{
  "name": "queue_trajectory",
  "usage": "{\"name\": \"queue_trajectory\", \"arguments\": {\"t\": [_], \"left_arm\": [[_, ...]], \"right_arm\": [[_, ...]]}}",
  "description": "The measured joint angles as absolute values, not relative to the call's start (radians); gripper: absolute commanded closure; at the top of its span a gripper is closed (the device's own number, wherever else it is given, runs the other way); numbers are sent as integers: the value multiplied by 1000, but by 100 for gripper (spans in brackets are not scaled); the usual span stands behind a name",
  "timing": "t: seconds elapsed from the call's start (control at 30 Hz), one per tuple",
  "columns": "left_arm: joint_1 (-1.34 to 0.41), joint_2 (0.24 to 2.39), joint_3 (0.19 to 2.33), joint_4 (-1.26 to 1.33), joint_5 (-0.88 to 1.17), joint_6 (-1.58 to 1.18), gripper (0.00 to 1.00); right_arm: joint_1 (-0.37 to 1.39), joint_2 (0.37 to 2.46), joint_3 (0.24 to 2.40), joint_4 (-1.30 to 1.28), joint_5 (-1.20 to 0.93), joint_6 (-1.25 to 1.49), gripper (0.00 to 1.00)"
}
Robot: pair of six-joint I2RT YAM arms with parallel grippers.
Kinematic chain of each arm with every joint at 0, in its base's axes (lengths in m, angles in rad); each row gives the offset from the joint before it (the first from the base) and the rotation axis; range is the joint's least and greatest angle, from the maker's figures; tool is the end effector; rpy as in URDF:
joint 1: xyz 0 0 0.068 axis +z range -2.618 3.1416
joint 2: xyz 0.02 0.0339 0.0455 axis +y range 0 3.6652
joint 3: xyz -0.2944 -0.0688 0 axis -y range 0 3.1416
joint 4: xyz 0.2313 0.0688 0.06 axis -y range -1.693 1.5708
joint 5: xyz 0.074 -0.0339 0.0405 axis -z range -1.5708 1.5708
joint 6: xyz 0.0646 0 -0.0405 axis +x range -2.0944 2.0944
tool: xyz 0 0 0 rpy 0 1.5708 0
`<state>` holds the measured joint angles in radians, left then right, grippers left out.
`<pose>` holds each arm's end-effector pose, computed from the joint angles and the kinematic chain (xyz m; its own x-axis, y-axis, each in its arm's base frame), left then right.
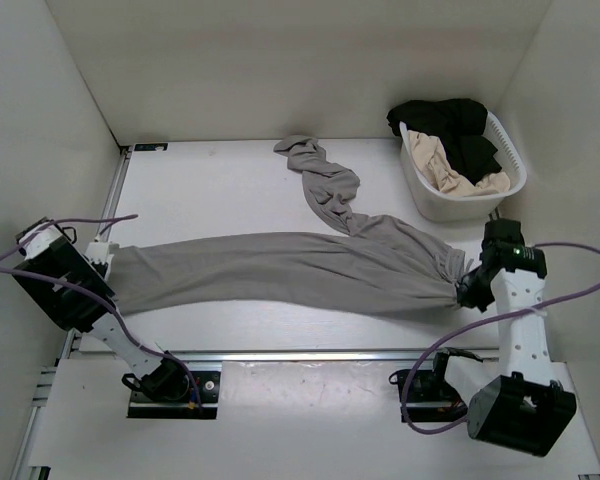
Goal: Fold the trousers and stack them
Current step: Flatten the trousers out
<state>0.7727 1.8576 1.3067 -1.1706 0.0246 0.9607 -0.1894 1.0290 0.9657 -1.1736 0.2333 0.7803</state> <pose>0.2238 0.2159 0.1889 -0.9797 0.1891 0.0661 0.1788 0.9743 -0.1370 0.1422 -0.0425 0.2817 -0.4782 0.7886 -0.3866 0.8358 0.5438 0.0753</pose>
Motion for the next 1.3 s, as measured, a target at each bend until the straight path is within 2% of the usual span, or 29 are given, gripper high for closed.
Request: {"name": "queue_trajectory", "arguments": {"t": [0.13,0.37,0.63,0.83,0.9,0.93,1.0,1.03,1.13,1.3], "left_arm": [[812,1853,1271,-1156,-4,989,86],[862,1846,1240,-1136,-40,1040,86],[884,1842,1209,-1121,-70,1085,86],[884,1822,1196,-1113,-70,1121,86],[884,1809,1176,-1110,-71,1130,84],[885,1804,1167,-1110,-72,1135,82],[889,1790,1143,-1111,-72,1147,76],[891,1784,1135,-1114,-75,1153,68],[902,1770,1124,-1121,-83,1166,53],[928,1767,1157,-1129,-85,1179,51]], "right_arm": [[-232,939,838,-1181,232,807,100],[-255,893,744,-1188,260,842,100],[-262,814,738,-1255,381,921,97],[-263,889,772,-1286,462,927,97],[-269,915,796,-1287,482,920,94],[-273,925,809,-1287,493,916,72],[-283,939,825,-1285,514,910,39],[-288,946,828,-1285,526,908,22],[-293,958,829,-1296,552,902,17],[-294,891,894,-1314,533,870,8]]}}
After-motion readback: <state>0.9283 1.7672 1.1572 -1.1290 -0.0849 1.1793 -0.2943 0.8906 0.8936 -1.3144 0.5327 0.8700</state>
